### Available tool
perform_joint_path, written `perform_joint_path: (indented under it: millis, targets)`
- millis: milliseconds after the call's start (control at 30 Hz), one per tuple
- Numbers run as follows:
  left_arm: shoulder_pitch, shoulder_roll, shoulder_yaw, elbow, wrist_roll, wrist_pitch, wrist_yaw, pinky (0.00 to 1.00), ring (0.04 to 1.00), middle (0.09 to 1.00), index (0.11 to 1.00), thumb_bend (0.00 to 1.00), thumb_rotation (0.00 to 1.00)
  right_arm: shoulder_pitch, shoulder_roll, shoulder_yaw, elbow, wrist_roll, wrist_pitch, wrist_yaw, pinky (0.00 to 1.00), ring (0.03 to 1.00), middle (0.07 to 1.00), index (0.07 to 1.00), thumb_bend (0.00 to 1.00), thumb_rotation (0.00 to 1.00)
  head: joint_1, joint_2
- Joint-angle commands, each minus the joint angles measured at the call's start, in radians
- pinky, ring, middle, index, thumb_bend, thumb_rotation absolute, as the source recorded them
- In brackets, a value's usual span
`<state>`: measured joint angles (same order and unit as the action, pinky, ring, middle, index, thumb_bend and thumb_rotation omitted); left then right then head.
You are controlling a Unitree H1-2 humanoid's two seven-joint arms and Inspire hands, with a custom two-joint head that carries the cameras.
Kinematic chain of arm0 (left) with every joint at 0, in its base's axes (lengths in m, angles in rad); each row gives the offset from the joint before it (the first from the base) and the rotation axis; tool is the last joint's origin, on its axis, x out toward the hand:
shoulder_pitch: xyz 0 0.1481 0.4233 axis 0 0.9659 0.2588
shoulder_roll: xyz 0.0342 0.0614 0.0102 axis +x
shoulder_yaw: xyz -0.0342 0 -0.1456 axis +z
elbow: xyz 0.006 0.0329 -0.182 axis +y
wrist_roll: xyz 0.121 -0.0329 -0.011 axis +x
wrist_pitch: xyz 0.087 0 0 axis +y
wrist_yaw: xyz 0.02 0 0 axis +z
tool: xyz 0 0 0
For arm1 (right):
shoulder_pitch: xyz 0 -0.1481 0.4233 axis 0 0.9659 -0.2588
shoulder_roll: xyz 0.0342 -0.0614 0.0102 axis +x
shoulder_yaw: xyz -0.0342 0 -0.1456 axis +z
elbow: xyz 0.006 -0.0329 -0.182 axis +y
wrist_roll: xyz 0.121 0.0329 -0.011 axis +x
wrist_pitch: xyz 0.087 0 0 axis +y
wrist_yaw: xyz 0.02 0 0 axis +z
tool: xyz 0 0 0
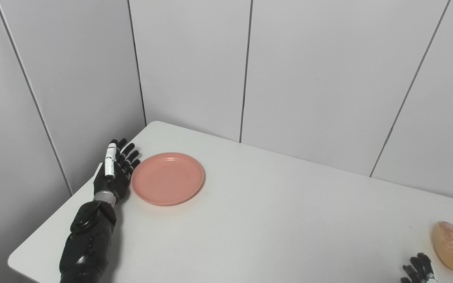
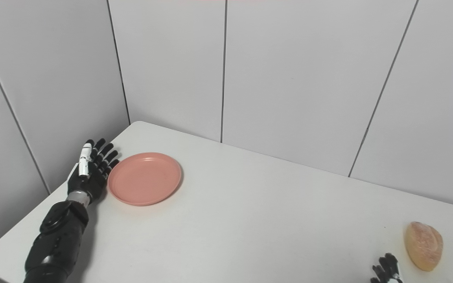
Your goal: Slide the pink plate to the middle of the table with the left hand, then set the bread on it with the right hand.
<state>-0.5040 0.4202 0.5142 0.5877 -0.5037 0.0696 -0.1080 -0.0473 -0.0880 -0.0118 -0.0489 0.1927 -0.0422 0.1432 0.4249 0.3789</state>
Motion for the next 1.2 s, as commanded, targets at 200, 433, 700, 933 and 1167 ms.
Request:
perform_joint_path:
  millis: [200,433,700,933,1167]
  targets:
    - [-0.017,-0.019,-0.015,-0.007,-0.020,0.002,-0.021,0.96,0.940,0.943,0.945,0.32,1.00,-0.021,-0.004,-0.004,-0.035,0.007,-0.014,0.011,1.00,1.000,1.000,1.000,0.25,1.00,-0.008,0.009]
    - [-0.024,-0.044,-0.018,-0.009,-0.047,0.018,-0.026,0.98,0.945,0.936,0.936,0.32,1.00,-0.019,0.002,0.002,-0.051,-0.014,0.001,-0.004,1.00,1.000,1.000,1.000,0.26,1.00,-0.021,0.018]
    - [-0.045,-0.061,-0.045,0.025,-0.045,0.003,-0.053,0.98,0.931,0.925,0.919,0.33,1.00,-0.016,0.008,0.008,-0.066,-0.016,0.006,-0.006,1.00,1.000,1.000,1.000,0.25,1.00,-0.036,0.029]
    - [-0.059,-0.079,-0.067,0.044,-0.067,0.015,-0.104,0.98,0.954,0.957,0.951,0.34,1.00,-0.018,0.008,0.008,-0.068,-0.023,0.002,-0.009,1.00,1.000,1.000,1.000,0.22,1.00,-0.046,0.038]
    - [-0.084,-0.103,-0.104,0.088,-0.038,0.013,-0.084,0.93,0.910,0.912,0.904,0.39,1.00,-0.019,0.013,0.008,-0.066,-0.018,-0.002,-0.009,1.00,1.000,1.000,1.000,0.22,1.00,-0.063,0.052]
